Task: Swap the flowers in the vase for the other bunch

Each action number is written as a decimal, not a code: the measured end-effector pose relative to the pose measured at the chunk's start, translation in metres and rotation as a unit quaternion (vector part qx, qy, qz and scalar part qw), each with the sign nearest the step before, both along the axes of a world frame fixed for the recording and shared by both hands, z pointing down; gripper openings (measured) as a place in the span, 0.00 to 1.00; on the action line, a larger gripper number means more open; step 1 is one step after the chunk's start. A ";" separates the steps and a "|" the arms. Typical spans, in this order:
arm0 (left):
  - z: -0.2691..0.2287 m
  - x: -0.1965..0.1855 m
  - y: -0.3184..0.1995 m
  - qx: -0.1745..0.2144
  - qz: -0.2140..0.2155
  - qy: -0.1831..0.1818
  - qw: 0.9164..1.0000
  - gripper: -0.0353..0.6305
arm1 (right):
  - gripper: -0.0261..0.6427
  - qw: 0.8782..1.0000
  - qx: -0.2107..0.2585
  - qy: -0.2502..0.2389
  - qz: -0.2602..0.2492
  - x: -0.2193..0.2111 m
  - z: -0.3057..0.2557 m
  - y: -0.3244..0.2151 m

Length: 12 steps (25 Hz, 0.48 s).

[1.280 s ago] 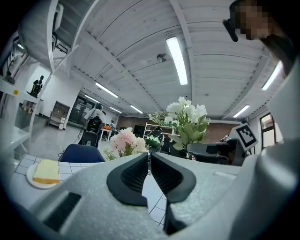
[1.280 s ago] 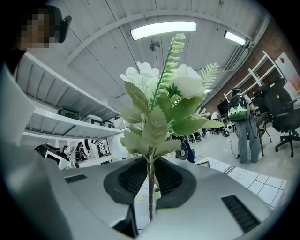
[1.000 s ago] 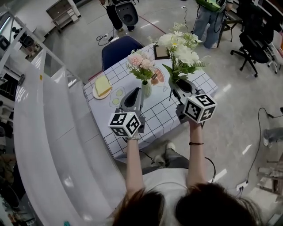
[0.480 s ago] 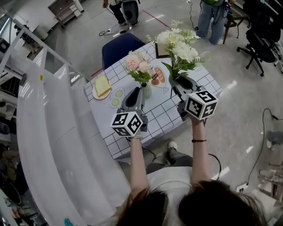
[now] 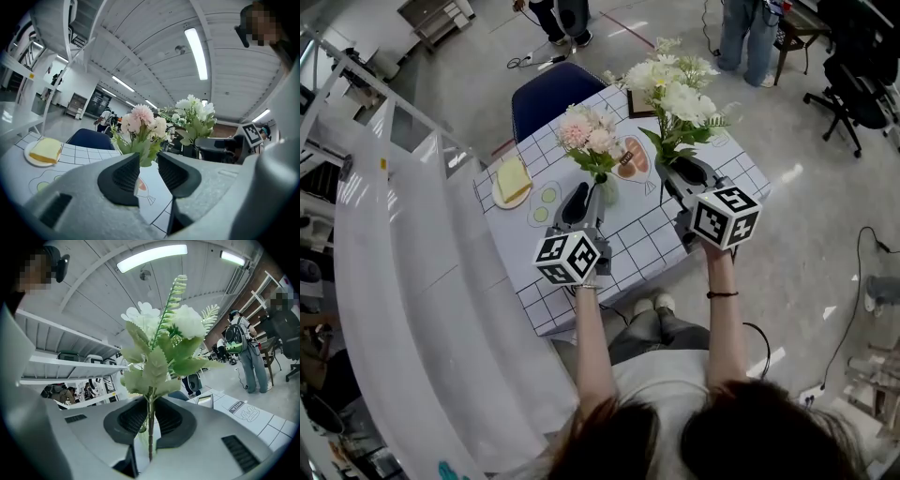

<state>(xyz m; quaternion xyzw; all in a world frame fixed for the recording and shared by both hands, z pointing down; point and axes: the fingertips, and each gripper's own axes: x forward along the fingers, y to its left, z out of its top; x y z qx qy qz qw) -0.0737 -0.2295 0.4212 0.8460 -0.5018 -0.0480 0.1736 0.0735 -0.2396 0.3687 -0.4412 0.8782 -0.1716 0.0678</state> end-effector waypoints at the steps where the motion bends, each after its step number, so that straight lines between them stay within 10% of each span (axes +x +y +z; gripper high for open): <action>1: 0.002 -0.001 -0.001 -0.002 0.001 -0.001 1.000 0.23 | 0.11 1.000 -0.002 -0.001 0.000 -0.001 0.002 -0.001; 12: 0.021 0.001 -0.020 -0.015 0.016 -0.018 1.000 0.31 | 0.11 1.000 -0.020 -0.010 -0.002 -0.008 0.017 -0.024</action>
